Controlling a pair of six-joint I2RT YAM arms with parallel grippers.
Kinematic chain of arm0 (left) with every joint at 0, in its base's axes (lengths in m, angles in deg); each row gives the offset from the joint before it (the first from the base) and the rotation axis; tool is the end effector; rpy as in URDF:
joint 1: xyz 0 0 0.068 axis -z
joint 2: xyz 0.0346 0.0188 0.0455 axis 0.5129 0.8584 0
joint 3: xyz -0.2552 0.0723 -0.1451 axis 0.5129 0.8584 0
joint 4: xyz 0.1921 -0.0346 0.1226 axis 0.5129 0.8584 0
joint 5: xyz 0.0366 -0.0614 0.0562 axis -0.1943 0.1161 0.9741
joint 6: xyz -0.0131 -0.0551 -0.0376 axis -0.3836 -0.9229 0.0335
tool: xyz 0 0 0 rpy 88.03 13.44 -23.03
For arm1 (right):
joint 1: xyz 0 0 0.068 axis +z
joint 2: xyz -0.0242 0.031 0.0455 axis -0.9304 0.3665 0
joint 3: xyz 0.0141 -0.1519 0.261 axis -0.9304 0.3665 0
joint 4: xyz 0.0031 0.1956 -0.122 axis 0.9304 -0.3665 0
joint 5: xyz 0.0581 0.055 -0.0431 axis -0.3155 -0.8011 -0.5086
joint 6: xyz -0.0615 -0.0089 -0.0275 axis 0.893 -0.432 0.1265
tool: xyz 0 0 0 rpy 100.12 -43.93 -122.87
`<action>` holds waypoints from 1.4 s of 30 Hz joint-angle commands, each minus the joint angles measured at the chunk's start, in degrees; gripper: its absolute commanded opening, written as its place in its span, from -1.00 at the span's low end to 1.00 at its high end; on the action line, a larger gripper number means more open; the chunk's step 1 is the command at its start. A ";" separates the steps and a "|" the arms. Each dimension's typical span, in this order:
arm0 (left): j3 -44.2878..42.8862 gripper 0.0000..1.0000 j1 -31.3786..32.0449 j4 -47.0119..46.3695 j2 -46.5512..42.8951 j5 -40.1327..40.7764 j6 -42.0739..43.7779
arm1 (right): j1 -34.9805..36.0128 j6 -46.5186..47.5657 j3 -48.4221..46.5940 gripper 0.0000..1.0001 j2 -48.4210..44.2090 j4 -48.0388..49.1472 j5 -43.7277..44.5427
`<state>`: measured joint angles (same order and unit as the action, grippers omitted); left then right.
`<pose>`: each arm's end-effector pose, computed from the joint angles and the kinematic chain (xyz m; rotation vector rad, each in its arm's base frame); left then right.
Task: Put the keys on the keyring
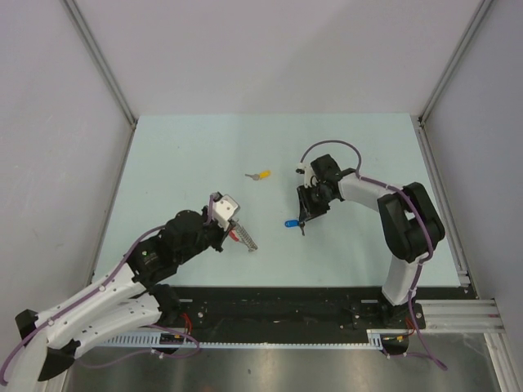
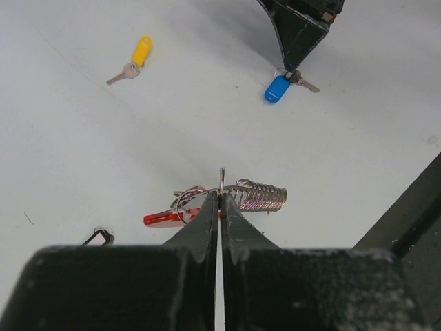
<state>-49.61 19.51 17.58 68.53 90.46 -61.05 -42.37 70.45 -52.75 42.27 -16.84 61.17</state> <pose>0.0838 -0.0880 0.3047 0.7960 1.8291 -0.3874 0.3043 0.1704 0.1975 -0.6161 2.6929 0.6359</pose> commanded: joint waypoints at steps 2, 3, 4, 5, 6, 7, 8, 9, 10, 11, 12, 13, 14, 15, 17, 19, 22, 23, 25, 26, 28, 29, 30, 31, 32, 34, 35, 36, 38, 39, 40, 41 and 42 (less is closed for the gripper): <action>-0.54 -0.99 -0.89 -0.84 0.90 0.17 0.68 | -0.73 0.47 -2.69 -0.40 2.25 1.19 -5.19; -0.54 -0.99 -0.97 -0.84 0.99 -0.01 0.77 | -0.82 0.38 -2.69 -0.42 2.52 1.54 -5.28; -0.54 -0.99 -1.15 -0.84 1.16 -0.18 0.86 | -0.90 0.38 -2.69 -0.44 3.13 1.71 -5.37; -0.63 -0.99 -1.24 -0.84 1.08 -0.36 0.77 | -0.99 0.38 -2.77 -0.44 3.48 1.89 -5.37; -0.54 -0.99 -1.33 -0.84 1.07 -0.71 0.86 | -1.08 0.38 -2.86 -0.45 3.75 2.06 -5.54; -0.54 -0.99 -1.67 -0.92 0.99 -0.88 0.86 | -1.26 0.47 -2.86 -0.45 4.19 2.15 -5.55; -0.54 -0.99 -1.68 -0.92 1.07 -0.97 0.77 | -1.34 0.38 -2.86 -0.46 4.45 2.33 -5.55; -0.54 -0.99 -1.76 -0.92 1.16 -1.06 0.86 | -1.34 0.47 -2.95 -0.48 4.54 2.59 -5.98; -0.54 -0.99 -1.85 -0.92 1.16 -1.06 0.86 | -1.34 0.38 -3.04 -0.49 4.72 2.68 -6.16; -0.54 -0.99 -1.94 -0.92 1.08 -1.06 0.86 | -1.61 0.38 -3.13 -0.50 4.98 2.68 -6.16; -0.54 -0.99 -1.94 -0.92 1.16 -1.15 0.86 | -1.52 0.47 -3.21 -0.50 4.98 2.86 -6.25; -0.54 -0.99 -2.03 -0.92 1.25 -1.24 0.77 | -1.52 0.38 -3.30 -0.50 5.16 2.94 -6.25; -0.63 -0.99 -2.12 -0.84 1.25 -1.41 0.86 | -1.61 0.29 -3.30 -0.50 5.16 3.03 -6.25; -0.63 -0.99 -2.20 -0.84 1.25 -1.50 0.95 | -1.70 0.21 -3.39 -0.50 5.24 3.29 -6.34; -0.72 -0.99 -2.29 -0.92 1.25 -1.76 0.86 | -1.96 -0.23 -3.48 -0.50 5.07 3.56 -6.16; -0.63 -0.99 -2.38 -0.84 1.25 -1.85 0.95 | -1.96 -0.41 -3.48 -0.49 4.46 3.82 -5.29; -0.63 -0.99 -2.47 -0.75 1.25 -1.85 1.03 | -1.87 -0.67 -3.48 -0.47 3.23 4.96 -5.11; -0.72 -0.99 -2.56 -0.75 1.16 -1.85 1.04 | -1.87 -0.59 -3.48 -0.46 3.05 5.58 -5.19; -0.72 -0.99 -2.64 -0.75 1.25 -1.85 1.04 | -1.96 -0.67 -3.48 -0.46 2.78 6.02 -5.19; -0.72 -0.99 -2.64 -0.75 1.08 -1.77 1.04 | -1.96 -0.67 -3.48 -0.46 2.87 6.20 -5.37; -0.72 -1.00 -2.73 -0.66 0.99 -1.77 0.95 | -1.96 -0.59 -3.48 -0.46 3.31 6.29 -5.90; -0.63 -0.99 -2.73 -0.57 0.90 -1.68 1.03 | -1.96 -0.50 -3.48 -0.46 3.57 6.29 -6.25; -0.63 -0.99 -2.82 -0.57 0.81 -1.76 0.95 | -1.96 -0.41 -3.48 -0.46 3.84 6.20 -6.42; -0.63 -0.99 -2.82 -0.57 0.81 -1.77 1.03 | -1.87 -0.24 -3.48 -0.46 4.01 6.02 -6.43; -0.63 -0.99 -2.82 -0.57 0.81 -1.68 1.04 | -1.96 -0.15 -3.48 -0.45 4.19 6.11 -6.69; -0.63 -0.99 -2.82 -0.57 0.72 -1.77 0.95 | -1.96 0.03 -3.48 -0.46 4.02 6.55 -6.69; -0.63 -0.99 -2.82 -0.57 0.81 -1.77 1.03 | -1.96 0.12 -3.48 -0.46 3.84 6.72 -6.60; -0.63 -0.99 -2.82 -0.49 0.81 -1.77 1.04 | -1.96 0.29 -3.57 -0.45 3.75 6.99 -6.60; -0.72 -0.99 -2.91 -0.48 0.81 -1.77 1.04 | -1.96 0.56 -3.48 -0.45 2.79 7.51 -5.46; -0.63 -0.99 -2.91 -0.40 0.72 -1.77 1.04 | -1.96 0.73 -3.48 -0.45 2.52 7.78 -5.02; -0.63 -0.99 -2.91 -0.40 0.81 -1.77 0.95 | -1.96 0.91 -3.48 -0.42 1.74 8.04 -4.32; -0.63 -0.99 -2.91 -0.40 0.81 -1.68 1.03 | -1.96 1.08 -3.48 -0.40 1.47 8.22 -3.97; -0.72 -0.99 -2.91 -0.40 0.90 -1.68 1.04 | -1.96 1.08 -3.48 -0.40 1.21 8.48 -3.79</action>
<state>-49.61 17.00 18.39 70.02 89.65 -60.61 -44.03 70.58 -54.44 46.22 -10.74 55.77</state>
